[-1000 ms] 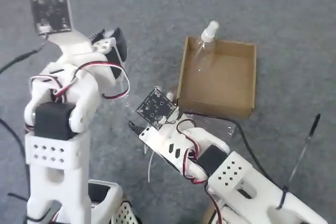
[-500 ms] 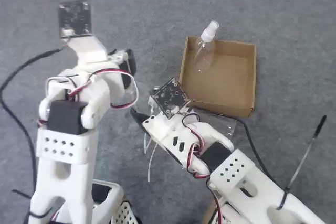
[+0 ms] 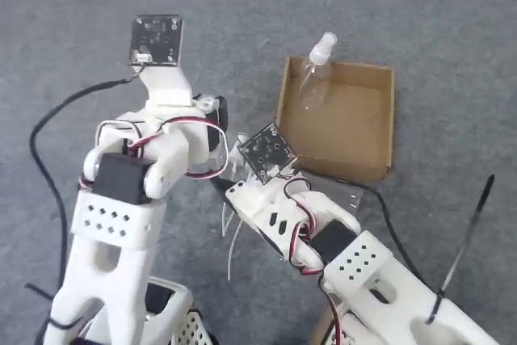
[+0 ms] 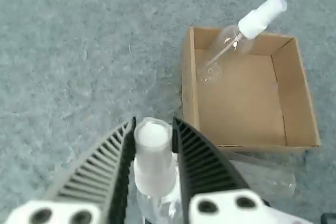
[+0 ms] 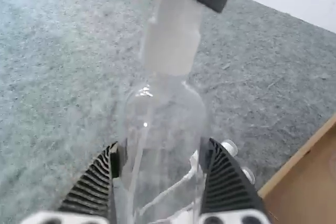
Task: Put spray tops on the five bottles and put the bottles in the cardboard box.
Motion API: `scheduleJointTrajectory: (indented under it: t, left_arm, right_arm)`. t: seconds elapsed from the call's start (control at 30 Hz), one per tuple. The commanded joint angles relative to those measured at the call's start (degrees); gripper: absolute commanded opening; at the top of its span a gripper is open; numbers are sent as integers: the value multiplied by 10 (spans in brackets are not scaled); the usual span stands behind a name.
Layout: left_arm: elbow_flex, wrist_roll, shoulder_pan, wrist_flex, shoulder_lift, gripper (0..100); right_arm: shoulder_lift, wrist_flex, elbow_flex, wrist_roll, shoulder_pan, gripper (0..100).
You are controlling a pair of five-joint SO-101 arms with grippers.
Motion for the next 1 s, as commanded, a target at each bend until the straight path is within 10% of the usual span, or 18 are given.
scheduleJointTrajectory:
  t: [0.0, 0.6, 0.97]
  left_arm:
    - [-2, -35, 5, 1, -6, 69]
    - [-122, -79, -40, 29, -60, 185]
    - [154, -127, -62, -52, -280, 188]
  right_arm:
    - [-29, -15, -10, -6, 17, 7]
    - [-35, -87, 4, -10, 80, 6]
    - [-73, -80, -45, -9, 117, 6]
